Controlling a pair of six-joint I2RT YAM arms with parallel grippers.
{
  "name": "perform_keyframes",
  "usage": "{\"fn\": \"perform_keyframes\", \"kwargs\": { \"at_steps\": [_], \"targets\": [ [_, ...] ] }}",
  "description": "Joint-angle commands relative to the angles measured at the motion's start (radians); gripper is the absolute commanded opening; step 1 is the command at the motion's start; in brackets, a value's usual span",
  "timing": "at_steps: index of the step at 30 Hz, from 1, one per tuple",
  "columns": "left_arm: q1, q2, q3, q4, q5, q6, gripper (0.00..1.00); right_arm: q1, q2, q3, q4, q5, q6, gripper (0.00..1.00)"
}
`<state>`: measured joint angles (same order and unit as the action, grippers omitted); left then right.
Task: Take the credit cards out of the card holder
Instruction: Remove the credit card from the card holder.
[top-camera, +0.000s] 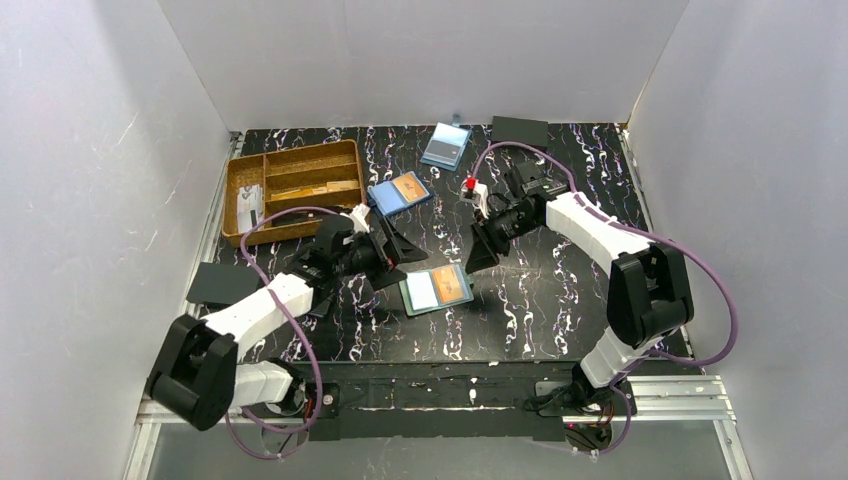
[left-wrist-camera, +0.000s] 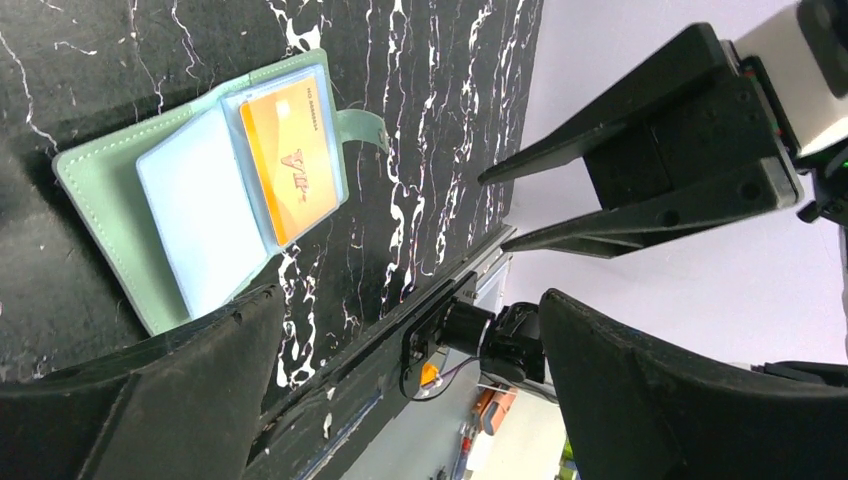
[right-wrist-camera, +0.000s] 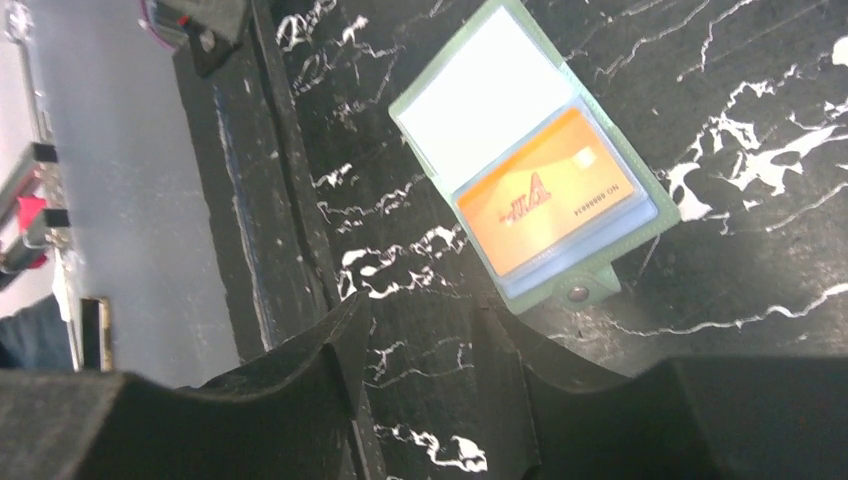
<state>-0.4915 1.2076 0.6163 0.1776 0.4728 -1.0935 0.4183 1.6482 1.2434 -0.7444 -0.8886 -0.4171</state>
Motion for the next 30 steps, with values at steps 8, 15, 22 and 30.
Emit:
{"fn": "perform_keyframes", "kwargs": {
  "at_steps": [8,15,22,30],
  "targets": [
    [-0.082,0.193,0.039,0.231,0.072,0.047,0.90,-0.118,-0.068,0.065,-0.151,0.080,-0.084,0.51],
    [-0.147,0.211,0.032,0.233,-0.021,0.048,0.80,-0.119,-0.157,-0.153,0.287,0.026,0.353,0.51],
    [-0.160,0.168,-0.054,0.232,-0.147,0.039,0.76,-0.056,-0.047,-0.169,0.470,0.041,0.610,0.51],
    [-0.169,0.189,-0.053,0.238,-0.171,0.037,0.60,0.011,0.037,-0.224,0.610,0.088,0.691,0.44]
  ]
}}
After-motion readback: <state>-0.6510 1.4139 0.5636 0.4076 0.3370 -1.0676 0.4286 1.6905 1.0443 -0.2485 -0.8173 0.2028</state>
